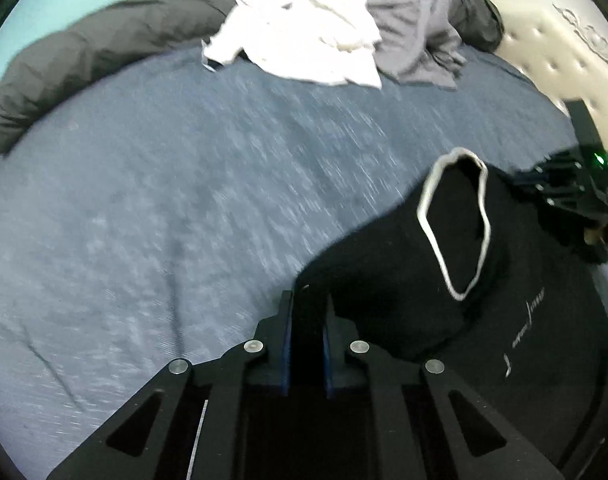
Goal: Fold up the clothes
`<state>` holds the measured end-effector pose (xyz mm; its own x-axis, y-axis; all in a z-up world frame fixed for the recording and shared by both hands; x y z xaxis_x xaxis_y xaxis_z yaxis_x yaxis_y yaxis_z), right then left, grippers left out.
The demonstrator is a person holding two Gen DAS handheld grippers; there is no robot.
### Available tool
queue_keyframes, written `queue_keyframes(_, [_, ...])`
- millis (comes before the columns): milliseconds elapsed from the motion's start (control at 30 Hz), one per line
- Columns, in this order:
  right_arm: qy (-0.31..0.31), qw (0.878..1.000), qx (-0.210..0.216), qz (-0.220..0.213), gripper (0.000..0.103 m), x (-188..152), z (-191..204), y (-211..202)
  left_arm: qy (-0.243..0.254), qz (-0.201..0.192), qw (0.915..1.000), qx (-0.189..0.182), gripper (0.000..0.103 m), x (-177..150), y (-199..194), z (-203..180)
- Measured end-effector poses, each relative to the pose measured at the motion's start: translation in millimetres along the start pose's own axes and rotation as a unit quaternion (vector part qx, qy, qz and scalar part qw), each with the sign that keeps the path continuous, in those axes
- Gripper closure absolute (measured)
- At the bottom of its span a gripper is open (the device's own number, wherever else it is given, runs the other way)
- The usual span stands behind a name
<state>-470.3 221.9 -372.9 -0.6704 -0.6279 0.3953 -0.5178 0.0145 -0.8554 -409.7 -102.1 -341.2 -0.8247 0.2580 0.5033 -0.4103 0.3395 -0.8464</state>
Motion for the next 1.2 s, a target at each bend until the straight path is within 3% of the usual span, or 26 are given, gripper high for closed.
queue_keyframes(167, [0.029,0.998,-0.039,-0.047,0.098,15,-25,-27,-0.016,-0.026,0.9993,0.021,0.092,30,-18,11])
queue_keyframes(367, [0.073,0.990,-0.080,-0.086,0.098,46,-62,-57,-0.043,-0.058,0.9972,0.018,0.092,67,-31,21])
queue_keyframes(667, [0.126,0.985,-0.097,-0.068,0.098,58,-84,-34,-0.040,-0.042,0.9973,0.045,0.092,109,5,27])
queue_keyframes(933, [0.168,0.981,-0.095,-0.030,0.098,51,-90,20,-0.057,-0.015,0.9968,0.054,0.091,110,63,36])
queue_keyframes(1033, [0.176,0.981,-0.078,-0.020,0.097,47,-87,35,-0.074,-0.012,0.9959,0.051,0.080,104,78,42])
queue_keyframes(1067, [0.190,0.979,-0.067,-0.022,0.097,46,-91,39,-0.081,-0.020,0.9955,0.046,0.070,104,78,44])
queue_keyframes(1133, [0.221,0.973,-0.048,-0.046,0.093,44,-99,32,-0.094,-0.042,0.9939,0.039,0.051,105,69,49])
queue_keyframes(1200, [0.243,0.967,-0.034,-0.071,0.087,43,-105,24,-0.108,-0.067,0.9914,0.034,0.047,107,55,53])
Point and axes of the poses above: each gripper's, at about its wrist camera, not at the fingertips, and y roughly the way its jaws point, z to its left, x to its top, the point moved 3 cm from there along y, roughly the way its jaws point, and after that the axes turned 9 degrees about -x, right-handed, at the moved point
